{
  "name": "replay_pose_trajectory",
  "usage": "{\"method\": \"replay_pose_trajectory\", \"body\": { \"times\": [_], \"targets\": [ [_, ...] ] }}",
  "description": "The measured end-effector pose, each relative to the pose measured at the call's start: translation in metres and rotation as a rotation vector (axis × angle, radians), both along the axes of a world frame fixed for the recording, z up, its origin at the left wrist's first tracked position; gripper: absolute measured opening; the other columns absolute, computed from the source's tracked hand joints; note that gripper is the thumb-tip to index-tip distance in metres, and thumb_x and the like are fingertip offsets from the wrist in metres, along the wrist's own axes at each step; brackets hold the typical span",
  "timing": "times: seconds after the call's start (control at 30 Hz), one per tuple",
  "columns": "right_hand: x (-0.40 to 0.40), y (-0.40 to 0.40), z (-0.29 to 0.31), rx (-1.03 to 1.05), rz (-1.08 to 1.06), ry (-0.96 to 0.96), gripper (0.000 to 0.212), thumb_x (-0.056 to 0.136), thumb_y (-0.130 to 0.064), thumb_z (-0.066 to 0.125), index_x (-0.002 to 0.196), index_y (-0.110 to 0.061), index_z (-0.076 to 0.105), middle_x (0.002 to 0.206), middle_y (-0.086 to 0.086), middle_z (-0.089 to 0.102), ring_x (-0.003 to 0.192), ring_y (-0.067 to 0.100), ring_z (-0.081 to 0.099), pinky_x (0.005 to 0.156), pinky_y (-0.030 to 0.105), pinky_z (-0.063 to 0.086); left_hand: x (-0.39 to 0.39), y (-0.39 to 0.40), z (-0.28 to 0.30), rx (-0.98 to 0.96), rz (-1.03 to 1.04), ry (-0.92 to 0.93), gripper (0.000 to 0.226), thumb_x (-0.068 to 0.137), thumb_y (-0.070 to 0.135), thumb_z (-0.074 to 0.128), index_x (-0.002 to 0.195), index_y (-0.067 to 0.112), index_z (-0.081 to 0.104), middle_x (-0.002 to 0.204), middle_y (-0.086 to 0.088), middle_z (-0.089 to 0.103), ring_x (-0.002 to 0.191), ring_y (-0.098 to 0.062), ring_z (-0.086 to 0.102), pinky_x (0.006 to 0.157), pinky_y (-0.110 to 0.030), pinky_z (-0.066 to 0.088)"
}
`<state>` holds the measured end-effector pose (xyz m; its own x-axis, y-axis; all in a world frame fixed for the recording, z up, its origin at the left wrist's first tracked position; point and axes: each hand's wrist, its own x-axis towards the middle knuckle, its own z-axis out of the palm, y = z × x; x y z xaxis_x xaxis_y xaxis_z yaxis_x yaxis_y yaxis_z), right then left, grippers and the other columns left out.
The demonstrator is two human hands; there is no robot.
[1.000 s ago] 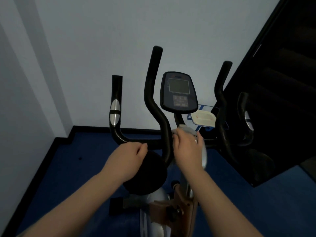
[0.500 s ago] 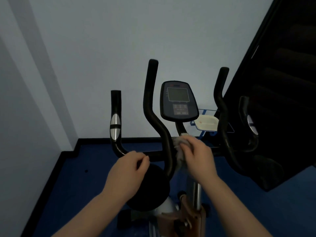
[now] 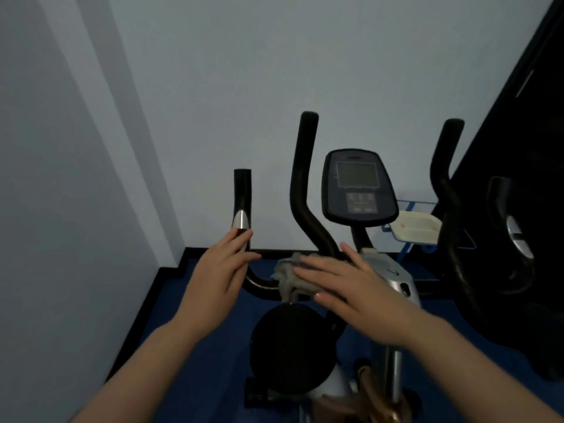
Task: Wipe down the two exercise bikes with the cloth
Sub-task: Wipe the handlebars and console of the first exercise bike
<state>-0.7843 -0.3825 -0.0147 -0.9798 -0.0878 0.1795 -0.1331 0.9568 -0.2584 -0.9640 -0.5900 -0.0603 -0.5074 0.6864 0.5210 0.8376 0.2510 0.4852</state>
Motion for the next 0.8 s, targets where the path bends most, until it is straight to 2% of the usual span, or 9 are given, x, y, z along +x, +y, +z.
{"method": "replay_pose_trajectory", "body": {
  "times": [0.07,0.13,0.2,0.27,0.33,0.4,0.47,0.63,0.8],
  "targets": [
    [0.001,0.007,-0.005,0.073,0.022,-0.005,0.051,0.099,-0.050,0.029,0.149,-0.045,0.026,0.157,-0.022,0.022,0.147,-0.002,0.002,0.119,0.037,-0.014,0.004,-0.004,-0.007,-0.011,-0.025,-0.036,0.027,0.101,0.022,0.048,0.120,0.016,0.066,0.151,0.003,0.040,0.147,-0.013,0.023,0.118,-0.030,0.022],
    [-0.004,0.001,-0.011,0.102,-0.016,0.044,0.051,0.097,-0.048,0.036,0.147,-0.039,0.036,0.148,-0.019,0.041,0.144,0.003,0.023,0.120,0.039,-0.007,0.006,-0.004,-0.009,0.015,-0.039,-0.065,0.033,0.101,0.028,0.041,0.122,0.018,0.064,0.154,0.006,0.036,0.148,-0.012,0.019,0.119,-0.023,0.016],
    [-0.011,-0.011,-0.017,0.157,-0.044,0.116,0.049,0.094,-0.044,0.042,0.141,-0.031,0.048,0.131,-0.015,0.059,0.127,0.007,0.049,0.121,0.043,0.003,0.006,-0.003,-0.011,0.043,-0.051,-0.103,0.033,0.100,0.024,0.040,0.121,0.019,0.064,0.154,0.008,0.034,0.148,-0.011,0.018,0.118,-0.019,0.014],
    [-0.020,-0.019,-0.016,0.208,-0.050,0.145,0.046,0.093,-0.041,0.044,0.137,-0.030,0.054,0.122,-0.014,0.065,0.111,0.007,0.059,0.119,0.045,0.012,0.008,-0.002,-0.012,0.075,-0.072,-0.141,0.033,0.100,0.024,0.038,0.119,0.018,0.064,0.153,0.007,0.035,0.148,-0.010,0.017,0.118,-0.017,0.013],
    [-0.028,-0.023,-0.002,0.186,-0.033,0.089,0.044,0.093,-0.040,0.047,0.136,-0.034,0.055,0.124,-0.015,0.064,0.109,0.006,0.059,0.115,0.041,0.020,0.008,-0.003,-0.010,0.084,-0.091,-0.152,0.036,0.100,0.027,0.035,0.118,0.018,0.064,0.152,0.006,0.036,0.148,-0.011,0.017,0.118,-0.017,0.013],
    [-0.033,-0.023,0.013,0.134,-0.017,0.007,0.042,0.091,-0.039,0.058,0.133,-0.036,0.057,0.124,-0.015,0.063,0.106,0.008,0.054,0.097,0.027,0.028,0.005,-0.006,-0.006,0.073,-0.113,-0.149,0.038,0.100,0.030,0.034,0.118,0.020,0.065,0.152,0.008,0.036,0.148,-0.011,0.017,0.117,-0.016,0.012],
    [-0.034,-0.024,0.025,0.122,-0.054,-0.056,0.040,0.088,-0.039,0.066,0.128,-0.037,0.061,0.119,-0.014,0.064,0.102,0.008,0.048,0.085,0.025,0.032,-0.002,-0.011,-0.003,0.025,-0.156,-0.135,0.037,0.100,0.033,0.034,0.120,0.024,0.064,0.153,0.012,0.034,0.148,-0.009,0.015,0.117,-0.014,0.010],
    [-0.030,-0.061,0.021,0.022,-0.509,-0.094,0.040,0.088,-0.041,0.065,0.128,-0.034,0.059,0.115,-0.009,0.050,0.111,0.011,0.046,0.093,0.031,0.043,-0.014,-0.018,0.002,-0.016,-0.247,-0.140,0.033,0.098,0.027,0.041,0.123,0.028,0.062,0.153,0.020,0.030,0.147,-0.002,0.010,0.114,-0.016,0.012],
    [-0.041,-0.093,0.025,-0.375,-0.543,-0.116,0.030,0.086,-0.027,0.072,0.115,-0.028,0.064,0.109,-0.003,0.048,0.103,0.011,0.052,0.093,0.023,0.041,-0.027,-0.026,0.006,-0.020,-0.375,-0.160,0.033,0.099,0.011,0.048,0.126,0.028,0.059,0.152,0.022,0.030,0.146,0.002,0.008,0.110,-0.004,0.007]
  ]
}}
